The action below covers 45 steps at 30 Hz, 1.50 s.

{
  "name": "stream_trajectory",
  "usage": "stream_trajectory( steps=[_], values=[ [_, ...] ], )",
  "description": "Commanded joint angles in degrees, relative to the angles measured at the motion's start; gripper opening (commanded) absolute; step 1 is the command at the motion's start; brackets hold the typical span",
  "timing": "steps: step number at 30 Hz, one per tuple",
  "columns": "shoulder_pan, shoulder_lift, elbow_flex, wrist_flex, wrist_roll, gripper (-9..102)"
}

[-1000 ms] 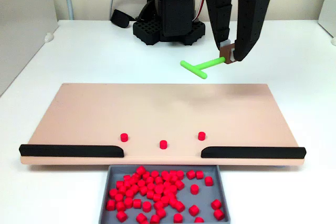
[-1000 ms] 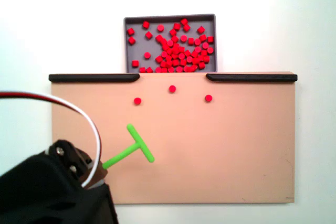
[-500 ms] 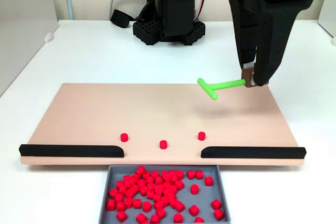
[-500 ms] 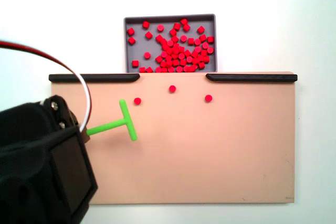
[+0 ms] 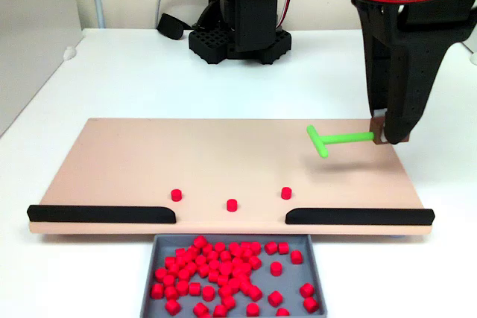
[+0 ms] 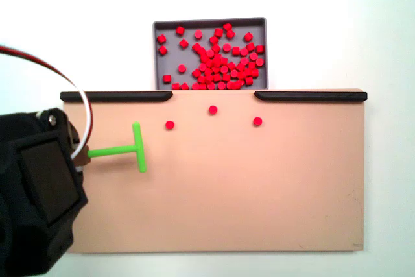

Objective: Gather the left side granules

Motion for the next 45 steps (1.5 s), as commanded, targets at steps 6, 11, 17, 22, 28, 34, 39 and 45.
stream_trajectory(
  steps=[6, 11, 17, 22, 28, 34, 39, 45],
  values=[
    [0.5, -4.0, -4.9, 0.1, 0.9, 0],
    [1.1, -6.1, -4.9, -0.1, 0.7, 0],
    [1.6, -8.3, -6.9, -0.3, 0.3, 0],
    [1.8, -10.5, -9.1, 0.0, 0.4, 0],
    [3.3, -11.8, -9.1, 0.0, 0.6, 0],
    [4.7, -13.0, -9.1, 0.0, 0.8, 0],
    [6.3, -13.4, -9.1, 0.1, -0.4, 0],
    [8.4, -13.8, -9.1, 0.1, -1.6, 0]
  ],
)
